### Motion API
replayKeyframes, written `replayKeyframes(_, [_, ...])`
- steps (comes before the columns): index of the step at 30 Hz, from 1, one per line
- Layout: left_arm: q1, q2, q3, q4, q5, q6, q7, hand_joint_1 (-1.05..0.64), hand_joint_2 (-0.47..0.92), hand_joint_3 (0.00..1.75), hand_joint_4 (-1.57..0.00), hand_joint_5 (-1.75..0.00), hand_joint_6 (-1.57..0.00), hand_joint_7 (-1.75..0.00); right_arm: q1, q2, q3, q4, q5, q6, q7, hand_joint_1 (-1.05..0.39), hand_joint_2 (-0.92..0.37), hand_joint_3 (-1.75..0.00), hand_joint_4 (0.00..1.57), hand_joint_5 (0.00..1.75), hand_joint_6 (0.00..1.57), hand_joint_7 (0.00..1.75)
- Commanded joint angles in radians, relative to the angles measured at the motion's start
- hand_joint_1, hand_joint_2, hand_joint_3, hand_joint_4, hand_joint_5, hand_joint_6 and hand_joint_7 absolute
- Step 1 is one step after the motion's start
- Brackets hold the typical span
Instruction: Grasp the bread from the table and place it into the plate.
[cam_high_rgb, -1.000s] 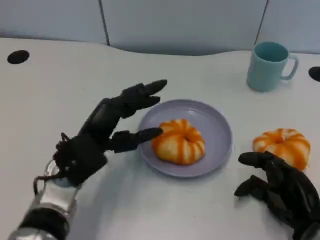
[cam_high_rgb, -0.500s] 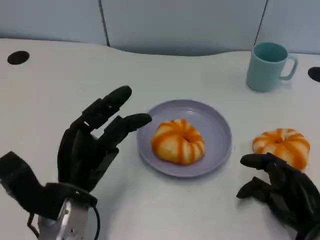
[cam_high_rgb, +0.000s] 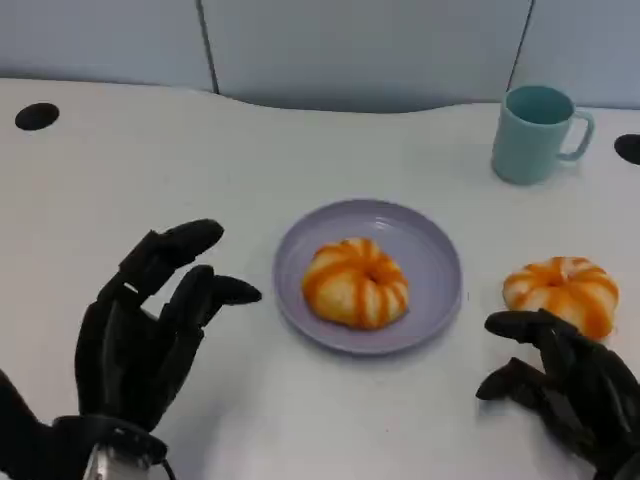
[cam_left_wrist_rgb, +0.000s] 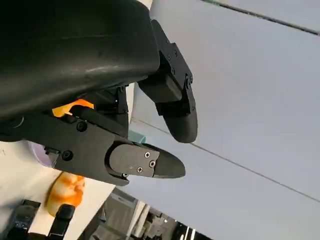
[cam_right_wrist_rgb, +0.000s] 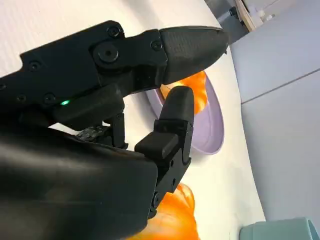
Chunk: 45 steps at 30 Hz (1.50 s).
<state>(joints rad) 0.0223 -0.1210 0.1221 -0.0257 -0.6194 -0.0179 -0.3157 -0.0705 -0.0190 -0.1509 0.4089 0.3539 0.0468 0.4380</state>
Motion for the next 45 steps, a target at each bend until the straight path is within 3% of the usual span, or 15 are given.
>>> replayKeyframes(1, [0.053, -0.02, 0.021, -0.054, -0.042, 0.06, 0.039, -0.34, 0.92, 0.26, -0.58, -1.47, -0.59, -0.87, 0.009, -0.005, -0.007, 0.014, 0.006, 0.014, 0.003, -0.42, -0.92, -0.28, 0.59, 1.41, 0.58, 1.0])
replayKeyframes(3, [0.072, -0.025, 0.031, -0.051, -0.048, 0.068, 0.036, -0.33, 0.92, 0.27, -0.58, -1.48, -0.59, -0.9, 0.005, -0.008, -0.005, 0.021, 0.004, 0.007, 0.007, -0.42, -0.92, -0.28, 0.59, 1.42, 0.59, 1.01])
replayKeyframes(5, [0.102, -0.028, 0.04, -0.037, -0.04, 0.065, 0.035, -0.31, 0.92, 0.29, -0.59, -1.56, -0.6, -1.04, 0.001, -0.01, -0.002, 0.025, 0.002, 0.004, 0.01, -0.43, -0.92, -0.29, 0.61, 1.41, 0.61, 0.97])
replayKeyframes(12, [0.128, -0.026, 0.049, -0.001, 0.032, 0.038, 0.034, -0.32, 0.9, 0.3, -0.66, -1.55, -0.62, -1.18, 0.008, -0.005, 0.004, 0.001, 0.0, 0.019, -0.009, -0.43, -0.92, -0.27, 0.61, 1.4, 0.61, 0.97])
replayKeyframes(20, [0.058, 0.029, 0.083, 0.215, 0.113, -0.058, -0.02, -0.31, 0.87, 0.31, -0.69, -1.56, -0.67, -1.12, 0.004, -0.007, 0.0, -0.007, -0.001, 0.034, -0.04, -0.44, -0.92, -0.25, 0.63, 1.41, 0.62, 0.99])
replayKeyframes(45, [-0.03, 0.013, 0.095, 0.351, 0.132, -0.143, -0.068, -0.33, 0.85, 0.3, -0.67, -1.61, -0.68, -1.18, -0.079, -0.049, -0.029, 0.177, -0.008, -0.064, 0.03, -0.43, -0.92, -0.28, 0.6, 1.39, 0.59, 1.01])
